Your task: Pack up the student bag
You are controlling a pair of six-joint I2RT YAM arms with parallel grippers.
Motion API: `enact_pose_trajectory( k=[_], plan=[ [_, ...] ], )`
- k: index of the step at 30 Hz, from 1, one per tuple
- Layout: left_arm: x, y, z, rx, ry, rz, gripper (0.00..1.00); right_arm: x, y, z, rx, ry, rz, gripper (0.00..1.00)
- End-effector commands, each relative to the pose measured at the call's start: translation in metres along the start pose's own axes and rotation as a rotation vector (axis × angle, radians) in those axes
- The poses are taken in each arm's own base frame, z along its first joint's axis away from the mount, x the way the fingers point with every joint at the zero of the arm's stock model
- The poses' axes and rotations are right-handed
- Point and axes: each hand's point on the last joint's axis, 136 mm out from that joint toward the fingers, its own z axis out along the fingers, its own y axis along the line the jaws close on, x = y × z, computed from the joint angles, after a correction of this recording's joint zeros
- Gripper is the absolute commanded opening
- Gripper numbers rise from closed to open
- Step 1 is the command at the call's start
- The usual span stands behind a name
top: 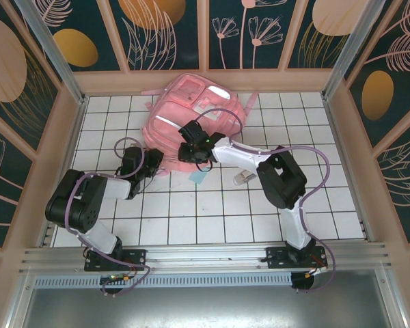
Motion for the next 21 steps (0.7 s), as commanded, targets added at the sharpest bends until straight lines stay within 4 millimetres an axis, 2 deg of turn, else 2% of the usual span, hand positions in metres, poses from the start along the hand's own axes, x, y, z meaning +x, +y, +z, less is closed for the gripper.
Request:
enact_pose_trajectory(
  k=[1,2,5,9,12,14,19,21],
  plan=[
    [0.009,0.001,0.002,0.018,0.036,-0.001,0.17,-0.003,-0.012,-0.019,0.072,-0.03,0.016,0.37],
    [0.01,0.001,0.003,0.019,0.038,0.0,0.13,-0.002,-0.012,-0.021,0.073,-0.032,0.017,0.38],
    [0.011,0.0,0.002,0.021,0.039,-0.001,0.09,0.003,-0.016,-0.019,0.086,-0.024,0.018,0.39],
    [0.012,-0.002,0.001,0.028,0.04,-0.002,0.07,0.011,-0.016,-0.004,0.07,0.011,0.024,0.37],
    [0.013,-0.005,-0.001,0.035,0.04,-0.004,0.07,0.015,-0.016,0.007,0.063,0.033,0.029,0.29],
    [0.012,-0.006,-0.002,0.035,0.035,-0.004,0.07,0.019,-0.017,0.012,0.067,0.047,0.026,0.2],
    [0.005,-0.005,-0.005,0.021,-0.008,-0.002,0.04,0.023,-0.02,0.007,0.062,0.05,0.029,0.01],
    [0.002,-0.005,-0.003,0.016,-0.021,-0.002,0.01,0.022,-0.02,0.003,0.054,0.043,0.02,0.0]
  ],
)
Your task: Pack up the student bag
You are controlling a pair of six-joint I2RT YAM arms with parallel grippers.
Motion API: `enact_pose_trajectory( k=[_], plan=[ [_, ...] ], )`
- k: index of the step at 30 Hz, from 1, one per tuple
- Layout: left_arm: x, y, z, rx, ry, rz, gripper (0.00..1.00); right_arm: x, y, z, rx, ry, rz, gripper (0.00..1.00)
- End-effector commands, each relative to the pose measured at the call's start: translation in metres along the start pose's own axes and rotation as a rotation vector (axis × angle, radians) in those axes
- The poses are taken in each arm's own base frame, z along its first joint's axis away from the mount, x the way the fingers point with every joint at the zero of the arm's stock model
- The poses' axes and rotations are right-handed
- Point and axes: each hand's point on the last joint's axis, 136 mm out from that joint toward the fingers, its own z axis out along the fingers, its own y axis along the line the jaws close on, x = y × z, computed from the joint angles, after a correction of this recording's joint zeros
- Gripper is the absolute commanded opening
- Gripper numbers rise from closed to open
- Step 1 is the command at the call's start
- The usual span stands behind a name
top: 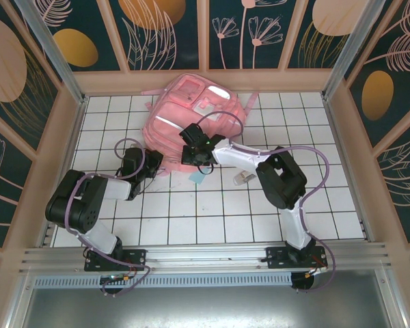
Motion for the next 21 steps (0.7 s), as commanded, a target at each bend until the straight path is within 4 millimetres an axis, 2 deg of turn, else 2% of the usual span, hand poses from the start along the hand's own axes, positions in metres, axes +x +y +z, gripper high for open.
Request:
enact_pose_trajectory(
  k=[1,4,7,11,15,16,21],
  plan=[
    [-0.001,-0.003,0.0,-0.003,-0.022,0.008,0.0,0.013,-0.004,-0.007,-0.012,0.035,-0.017,0.0],
    [-0.01,0.004,0.009,-0.05,-0.054,0.044,0.0,0.019,-0.003,-0.018,-0.048,0.049,-0.107,0.0],
    [-0.021,0.015,0.021,-0.094,-0.068,0.056,0.0,0.032,-0.019,-0.025,-0.047,0.095,-0.193,0.0],
    [-0.038,0.02,0.025,-0.091,-0.086,0.026,0.0,0.034,-0.066,-0.032,0.042,0.142,-0.225,0.0],
    [-0.048,0.013,0.017,-0.093,-0.107,0.063,0.0,0.01,-0.111,-0.044,0.138,0.107,-0.235,0.0],
    [-0.052,0.002,0.011,-0.077,-0.117,0.083,0.0,0.002,-0.121,-0.047,0.152,0.089,-0.237,0.0],
    [-0.052,-0.009,-0.003,-0.073,-0.099,0.129,0.0,-0.042,-0.154,-0.057,0.266,-0.016,-0.326,0.0]
  ],
)
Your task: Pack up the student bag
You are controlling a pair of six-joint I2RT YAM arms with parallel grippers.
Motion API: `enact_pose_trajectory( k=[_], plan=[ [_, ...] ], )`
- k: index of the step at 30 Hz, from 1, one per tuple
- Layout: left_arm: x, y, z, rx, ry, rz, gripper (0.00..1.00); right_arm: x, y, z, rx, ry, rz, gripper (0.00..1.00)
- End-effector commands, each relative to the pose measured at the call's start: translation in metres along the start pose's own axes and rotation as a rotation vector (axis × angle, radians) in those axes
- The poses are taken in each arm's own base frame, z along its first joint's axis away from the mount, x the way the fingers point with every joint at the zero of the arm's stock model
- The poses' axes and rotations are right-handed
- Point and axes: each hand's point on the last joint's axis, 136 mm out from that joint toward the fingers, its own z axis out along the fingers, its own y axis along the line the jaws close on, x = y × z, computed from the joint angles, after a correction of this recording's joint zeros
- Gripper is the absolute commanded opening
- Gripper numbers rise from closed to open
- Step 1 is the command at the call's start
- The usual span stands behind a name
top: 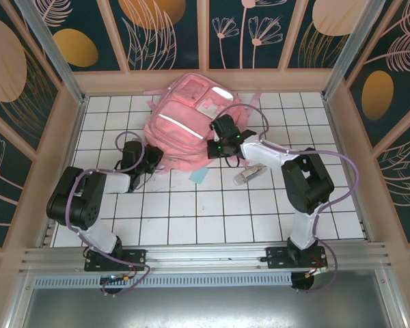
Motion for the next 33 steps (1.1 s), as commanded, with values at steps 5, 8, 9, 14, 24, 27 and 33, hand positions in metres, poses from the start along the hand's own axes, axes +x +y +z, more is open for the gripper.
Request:
enact_pose_trajectory(
  k=[5,8,9,14,24,27,33],
  plan=[
    [-0.04,-0.006,-0.022,-0.023,-0.109,0.068,0.0,-0.021,-0.097,-0.017,0.443,-0.028,-0.25,0.0],
    [-0.042,-0.01,-0.024,-0.026,-0.108,0.084,0.0,-0.036,-0.097,-0.02,0.493,-0.087,-0.33,0.0],
    [-0.044,-0.011,-0.024,-0.022,-0.109,0.088,0.0,-0.038,-0.094,-0.022,0.49,-0.104,-0.342,0.0],
    [-0.049,-0.016,-0.021,-0.017,-0.112,0.093,0.0,-0.041,-0.073,-0.034,0.401,-0.164,-0.349,0.0],
    [-0.054,-0.029,-0.029,-0.037,-0.114,0.177,0.0,-0.032,-0.084,-0.044,0.376,-0.198,-0.299,0.0],
    [-0.058,-0.028,-0.031,-0.054,-0.122,0.191,0.0,-0.038,-0.1,-0.044,0.376,-0.201,-0.246,0.0],
    [-0.068,-0.031,-0.031,-0.067,-0.128,0.216,0.0,-0.042,-0.116,-0.04,0.415,-0.219,-0.24,0.0]
  ],
)
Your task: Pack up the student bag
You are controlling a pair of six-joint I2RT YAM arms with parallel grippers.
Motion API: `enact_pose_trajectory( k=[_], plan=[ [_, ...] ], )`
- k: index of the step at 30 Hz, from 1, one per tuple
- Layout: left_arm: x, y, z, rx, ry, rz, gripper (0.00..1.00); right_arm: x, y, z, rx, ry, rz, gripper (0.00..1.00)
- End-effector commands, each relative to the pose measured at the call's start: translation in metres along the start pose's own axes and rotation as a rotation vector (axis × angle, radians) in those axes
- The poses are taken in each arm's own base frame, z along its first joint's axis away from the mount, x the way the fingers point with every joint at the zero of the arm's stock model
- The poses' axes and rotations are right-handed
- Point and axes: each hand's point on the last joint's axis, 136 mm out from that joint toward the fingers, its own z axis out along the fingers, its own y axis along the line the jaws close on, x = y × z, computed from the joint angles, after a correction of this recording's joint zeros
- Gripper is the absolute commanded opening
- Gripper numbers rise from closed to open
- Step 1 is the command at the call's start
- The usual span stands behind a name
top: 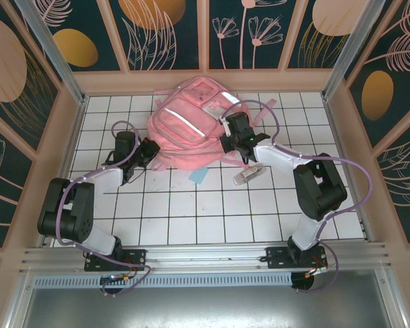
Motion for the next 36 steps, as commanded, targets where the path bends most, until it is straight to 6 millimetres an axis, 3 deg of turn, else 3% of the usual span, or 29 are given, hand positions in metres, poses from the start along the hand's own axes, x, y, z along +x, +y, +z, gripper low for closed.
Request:
enact_pose_trajectory(
  k=[1,8,20,24,30,36],
  plan=[
    [-0.052,0.004,-0.013,-0.057,-0.167,0.033,0.0,0.016,-0.061,0.001,0.204,0.049,0.039,0.0],
    [-0.056,0.002,-0.012,-0.045,-0.157,0.037,0.0,0.014,-0.087,0.004,0.282,0.049,0.065,0.0],
    [-0.057,-0.009,-0.007,-0.014,-0.128,0.061,0.0,0.0,-0.066,0.002,0.117,0.034,0.115,0.0],
    [-0.058,-0.014,-0.006,-0.004,-0.122,0.077,0.0,0.003,-0.085,0.002,0.207,0.056,0.11,0.0],
    [-0.062,-0.014,-0.009,-0.018,-0.131,0.093,0.0,0.012,-0.103,0.018,0.225,0.086,0.129,0.0],
    [-0.061,-0.016,-0.009,-0.003,-0.126,0.088,0.0,0.004,-0.098,0.018,0.172,0.069,0.154,0.0]
  ],
)
